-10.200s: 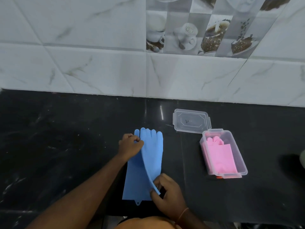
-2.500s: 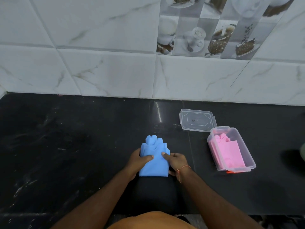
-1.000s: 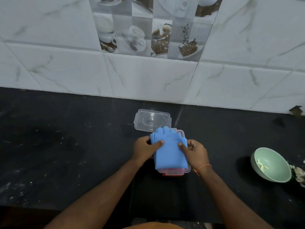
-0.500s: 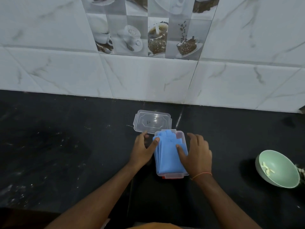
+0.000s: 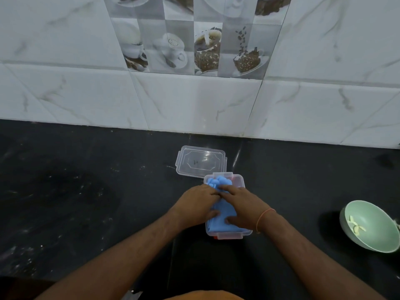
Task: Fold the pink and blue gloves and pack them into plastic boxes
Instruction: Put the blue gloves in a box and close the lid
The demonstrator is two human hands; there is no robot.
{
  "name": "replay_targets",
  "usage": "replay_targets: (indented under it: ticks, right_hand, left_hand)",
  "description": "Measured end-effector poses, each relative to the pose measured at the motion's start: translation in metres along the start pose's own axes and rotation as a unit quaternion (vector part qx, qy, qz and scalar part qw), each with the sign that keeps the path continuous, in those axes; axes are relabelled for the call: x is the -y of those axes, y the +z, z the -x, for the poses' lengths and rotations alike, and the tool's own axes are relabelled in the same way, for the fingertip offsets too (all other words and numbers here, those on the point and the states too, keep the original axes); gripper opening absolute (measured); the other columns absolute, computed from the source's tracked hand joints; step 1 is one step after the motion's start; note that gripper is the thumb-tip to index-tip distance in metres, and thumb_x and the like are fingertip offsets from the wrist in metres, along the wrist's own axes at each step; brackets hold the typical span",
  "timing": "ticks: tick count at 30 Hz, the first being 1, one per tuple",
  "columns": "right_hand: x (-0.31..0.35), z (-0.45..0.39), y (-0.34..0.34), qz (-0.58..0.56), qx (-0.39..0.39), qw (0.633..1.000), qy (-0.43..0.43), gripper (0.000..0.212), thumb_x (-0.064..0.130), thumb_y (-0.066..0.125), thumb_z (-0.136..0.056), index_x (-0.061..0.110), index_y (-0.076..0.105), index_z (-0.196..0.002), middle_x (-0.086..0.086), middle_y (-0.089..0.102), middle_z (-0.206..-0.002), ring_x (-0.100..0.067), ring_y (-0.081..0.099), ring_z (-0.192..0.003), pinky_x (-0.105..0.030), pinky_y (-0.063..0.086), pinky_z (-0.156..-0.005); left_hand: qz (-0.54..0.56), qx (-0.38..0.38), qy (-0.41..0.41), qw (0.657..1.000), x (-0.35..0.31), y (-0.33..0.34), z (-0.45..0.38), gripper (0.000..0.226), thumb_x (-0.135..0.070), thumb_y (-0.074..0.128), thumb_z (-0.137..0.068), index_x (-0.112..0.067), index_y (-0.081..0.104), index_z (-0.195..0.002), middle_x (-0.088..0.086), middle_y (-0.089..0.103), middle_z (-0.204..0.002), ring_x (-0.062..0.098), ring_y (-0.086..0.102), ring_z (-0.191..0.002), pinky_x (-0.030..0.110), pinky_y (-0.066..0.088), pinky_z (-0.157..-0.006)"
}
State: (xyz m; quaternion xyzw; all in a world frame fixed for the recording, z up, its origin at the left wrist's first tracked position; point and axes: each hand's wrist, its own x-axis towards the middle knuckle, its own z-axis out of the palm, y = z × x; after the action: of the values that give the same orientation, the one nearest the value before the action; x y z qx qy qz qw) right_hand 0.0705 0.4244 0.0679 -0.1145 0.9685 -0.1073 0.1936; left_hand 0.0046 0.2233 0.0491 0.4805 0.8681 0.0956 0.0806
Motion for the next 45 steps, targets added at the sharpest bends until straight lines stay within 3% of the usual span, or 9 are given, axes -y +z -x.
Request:
replay_targets:
  ticks: [5,11,17,30,35,38,40,42,45]
  right_hand:
    - [0.008,-0.019,0.025,-0.009,0.009,0.999,0.037,0.087,0.036,0.076,-0.084,0.026,0.033,-0.159,0.001,0.026,-0.164,-0.03,0.046,-0.132,-0.037,0.045,-0.111]
    - [0.008,-0.031,0.041,-0.086,0.009,0.992,0.09,0.086,0.044,0.07,-0.087,0.032,0.025,-0.159,-0.009,0.03,-0.162,-0.029,0.047,-0.135,-0.037,0.044,-0.114]
    - [0.026,-0.041,0.032,0.005,0.014,1.0,-0.011,0.094,0.023,0.078,-0.086,0.024,0.026,-0.164,0.004,0.02,-0.17,-0.026,0.025,-0.153,-0.037,0.022,-0.127]
    - [0.156,-0.131,0.014,0.019,0.094,0.984,-0.152,0.076,0.001,0.064,-0.093,0.025,0.036,-0.16,0.005,0.024,-0.171,-0.019,0.01,-0.159,-0.036,0.014,-0.128]
    - [0.188,-0.144,0.018,0.03,-0.021,0.988,-0.152,0.059,0.003,0.056,-0.097,0.029,0.053,-0.149,0.008,0.04,-0.164,-0.016,0.027,-0.156,-0.038,0.032,-0.125]
    - [0.201,-0.125,0.026,-0.062,-0.264,0.957,-0.105,0.045,0.003,0.066,-0.089,0.021,0.071,-0.13,0.004,0.065,-0.138,-0.021,0.053,-0.134,-0.04,0.046,-0.111]
    - [0.198,-0.104,0.038,-0.107,-0.38,0.919,-0.003,0.037,0.01,0.069,-0.091,0.02,0.071,-0.127,0.004,0.064,-0.133,-0.019,0.055,-0.127,-0.038,0.045,-0.107]
    - [0.194,-0.09,0.053,-0.168,-0.391,0.894,0.14,0.045,0.019,0.068,-0.095,0.019,0.061,-0.139,0.002,0.055,-0.145,-0.018,0.047,-0.136,-0.04,0.042,-0.114]
    - [0.192,-0.086,0.075,-0.338,-0.298,0.845,0.288,0.055,0.032,0.053,-0.105,0.016,0.04,-0.156,-0.005,0.043,-0.16,-0.023,0.04,-0.146,-0.046,0.037,-0.12]
  left_hand:
    - [-0.05,0.023,0.013,0.998,-0.001,0.011,-0.013,0.035,-0.042,0.06,-0.095,-0.016,0.079,-0.107,0.003,0.077,-0.11,0.025,0.067,-0.109,0.038,0.046,-0.103]
    - [-0.056,-0.001,0.025,0.998,0.01,0.024,-0.017,0.044,-0.048,0.046,-0.098,-0.022,0.082,-0.104,-0.003,0.078,-0.118,0.018,0.064,-0.119,0.039,0.04,-0.114]
    - [-0.049,-0.02,-0.003,0.999,0.027,0.021,0.006,0.043,-0.04,0.048,-0.096,-0.019,0.079,-0.076,0.0,0.076,-0.076,0.022,0.068,-0.076,0.042,0.054,-0.09]
    - [0.015,-0.011,-0.18,0.983,0.107,-0.006,0.136,0.041,-0.042,0.044,-0.107,-0.021,0.079,-0.104,-0.002,0.077,-0.102,0.014,0.07,-0.092,0.034,0.057,-0.09]
    - [0.095,-0.093,-0.162,0.978,0.141,-0.018,0.178,0.028,-0.035,0.053,-0.104,-0.024,0.076,-0.116,-0.008,0.072,-0.118,0.01,0.066,-0.106,0.031,0.055,-0.094]
    - [0.18,-0.224,-0.183,0.94,0.17,-0.026,0.201,0.02,-0.029,0.061,-0.103,-0.026,0.072,-0.119,-0.013,0.067,-0.116,0.002,0.062,-0.106,0.022,0.051,-0.095]
    - [0.239,-0.291,-0.236,0.896,0.182,-0.022,0.202,0.023,-0.023,0.064,-0.102,-0.025,0.07,-0.123,-0.012,0.064,-0.122,0.005,0.061,-0.113,0.026,0.05,-0.1]
    - [0.315,-0.313,-0.326,0.835,0.189,-0.018,0.194,0.036,-0.025,0.063,-0.103,-0.026,0.062,-0.139,-0.01,0.061,-0.138,0.009,0.058,-0.128,0.032,0.048,-0.108]
    - [0.477,-0.214,-0.407,0.749,0.194,-0.008,0.184,0.051,-0.034,0.049,-0.111,-0.028,0.041,-0.161,-0.006,0.044,-0.162,0.013,0.045,-0.147,0.034,0.038,-0.118]
